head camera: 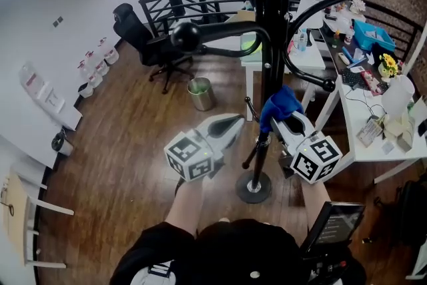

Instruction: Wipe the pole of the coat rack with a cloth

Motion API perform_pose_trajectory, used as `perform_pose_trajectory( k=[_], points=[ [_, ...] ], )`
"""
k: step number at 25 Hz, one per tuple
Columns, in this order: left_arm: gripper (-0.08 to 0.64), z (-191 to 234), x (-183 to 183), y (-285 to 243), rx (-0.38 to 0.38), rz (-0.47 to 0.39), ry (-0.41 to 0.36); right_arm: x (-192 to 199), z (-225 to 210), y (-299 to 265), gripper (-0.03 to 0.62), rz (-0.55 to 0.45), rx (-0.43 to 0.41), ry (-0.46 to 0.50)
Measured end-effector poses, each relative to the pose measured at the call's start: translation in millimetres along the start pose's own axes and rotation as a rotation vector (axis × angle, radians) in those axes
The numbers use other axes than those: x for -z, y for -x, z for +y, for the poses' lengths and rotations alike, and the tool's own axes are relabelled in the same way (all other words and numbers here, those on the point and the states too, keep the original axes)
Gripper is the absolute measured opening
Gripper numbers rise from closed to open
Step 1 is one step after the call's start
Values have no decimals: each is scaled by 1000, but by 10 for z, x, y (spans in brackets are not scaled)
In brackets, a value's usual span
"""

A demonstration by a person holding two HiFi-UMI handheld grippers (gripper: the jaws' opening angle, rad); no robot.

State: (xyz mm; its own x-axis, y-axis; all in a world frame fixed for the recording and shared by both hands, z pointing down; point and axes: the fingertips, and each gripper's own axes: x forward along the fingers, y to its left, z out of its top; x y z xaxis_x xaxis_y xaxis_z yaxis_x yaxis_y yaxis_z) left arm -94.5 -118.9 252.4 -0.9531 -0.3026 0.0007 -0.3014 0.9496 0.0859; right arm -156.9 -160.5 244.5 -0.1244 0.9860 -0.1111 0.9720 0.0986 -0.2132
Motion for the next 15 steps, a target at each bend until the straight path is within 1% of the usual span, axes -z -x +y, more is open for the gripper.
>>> perform_pose_trajectory(
  k=[3, 5, 6, 8, 10, 12, 14, 15],
  points=[
    [2, 12, -133, -3, 49, -36, -12, -796, 241, -76, 72, -136, -6, 74],
    [2, 62, -215, 4, 95, -55, -25, -1087, 334, -127, 72, -194, 33, 115],
    [2, 105, -257, 24, 123, -66, -28, -1121, 363, -150, 72, -207, 61, 131],
    [2, 219, -326, 128, 190, -87, -35, -976, 402, -180, 72, -206, 124, 129],
    [2, 401, -329, 283, 267, -91, -43, -611, 370, -189, 71, -164, 223, 89],
    [2, 681, -215, 388, 331, -77, -41, -133, 186, -156, 71, -114, 358, 36],
    [2, 962, -29, 380, 392, -56, -32, 318, -113, -68, 71, -90, 501, -18],
    [2, 1048, 58, 343, 438, -44, -23, 490, -242, 2, 71, -86, 576, -27]
  ],
)
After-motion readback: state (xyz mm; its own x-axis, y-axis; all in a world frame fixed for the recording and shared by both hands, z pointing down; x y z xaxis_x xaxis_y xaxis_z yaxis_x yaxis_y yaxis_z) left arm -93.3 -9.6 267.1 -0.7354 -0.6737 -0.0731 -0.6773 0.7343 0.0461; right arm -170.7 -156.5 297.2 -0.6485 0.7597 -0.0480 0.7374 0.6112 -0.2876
